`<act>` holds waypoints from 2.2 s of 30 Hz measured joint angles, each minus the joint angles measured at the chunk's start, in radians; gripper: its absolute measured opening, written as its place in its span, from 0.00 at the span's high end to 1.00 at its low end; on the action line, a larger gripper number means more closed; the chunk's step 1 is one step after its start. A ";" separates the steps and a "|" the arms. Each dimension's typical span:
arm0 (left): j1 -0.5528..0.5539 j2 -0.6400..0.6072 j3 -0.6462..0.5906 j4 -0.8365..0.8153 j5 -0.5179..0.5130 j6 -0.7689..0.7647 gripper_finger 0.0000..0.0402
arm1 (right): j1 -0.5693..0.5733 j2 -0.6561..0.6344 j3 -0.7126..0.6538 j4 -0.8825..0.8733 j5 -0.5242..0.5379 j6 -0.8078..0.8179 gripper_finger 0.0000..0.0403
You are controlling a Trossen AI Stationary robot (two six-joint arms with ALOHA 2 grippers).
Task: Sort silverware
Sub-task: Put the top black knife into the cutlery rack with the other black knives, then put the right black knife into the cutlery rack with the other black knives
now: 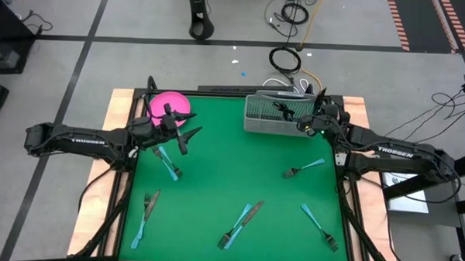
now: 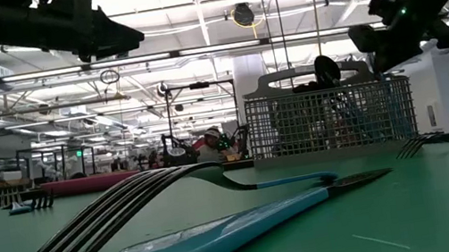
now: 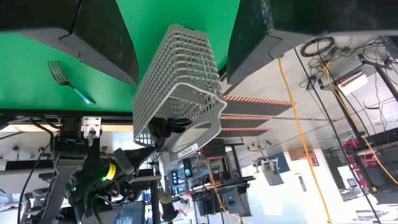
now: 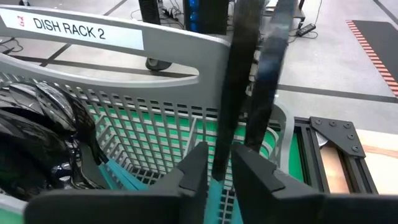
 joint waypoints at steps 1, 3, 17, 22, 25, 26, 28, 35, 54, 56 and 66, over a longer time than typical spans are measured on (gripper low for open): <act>0.000 0.000 0.000 0.000 0.000 0.001 0.39 | 0.000 0.000 0.000 0.000 0.000 -0.001 0.84; 0.000 0.000 0.000 0.000 0.000 0.006 0.39 | 0.000 -0.001 0.001 0.000 0.000 -0.004 0.80; 0.000 0.000 0.000 -0.002 0.179 0.025 0.39 | 0.001 -0.038 0.181 0.052 -0.261 -0.130 0.63; -0.010 0.000 0.000 -0.017 0.411 0.005 0.39 | 0.046 -0.019 0.183 0.221 -0.582 -0.204 0.63; -0.031 0.000 0.000 -0.071 0.520 -0.056 0.39 | 0.111 0.017 0.183 0.330 -0.654 -0.236 0.63; -0.040 -0.001 0.000 -0.094 0.542 -0.071 0.39 | 0.136 0.034 0.183 0.365 -0.667 -0.253 0.63; -0.063 -0.009 0.000 -0.150 0.552 -0.113 0.39 | 0.189 0.072 0.183 0.429 -0.680 -0.286 0.63; -0.175 -0.020 0.013 -0.387 0.449 -0.266 0.39 | 0.334 0.283 0.183 0.635 -0.678 -0.363 0.63; -0.477 -0.016 0.158 -0.965 0.086 -0.689 0.39 | 0.403 0.682 0.183 1.049 -0.733 -0.443 0.63; -0.504 -0.016 0.136 -0.905 0.051 -0.691 0.39 | 0.404 0.699 0.183 1.062 -0.734 -0.429 0.63; -0.583 -0.010 0.066 -0.760 -0.025 -0.723 0.39 | 0.500 0.718 0.367 0.705 -0.922 -0.529 0.63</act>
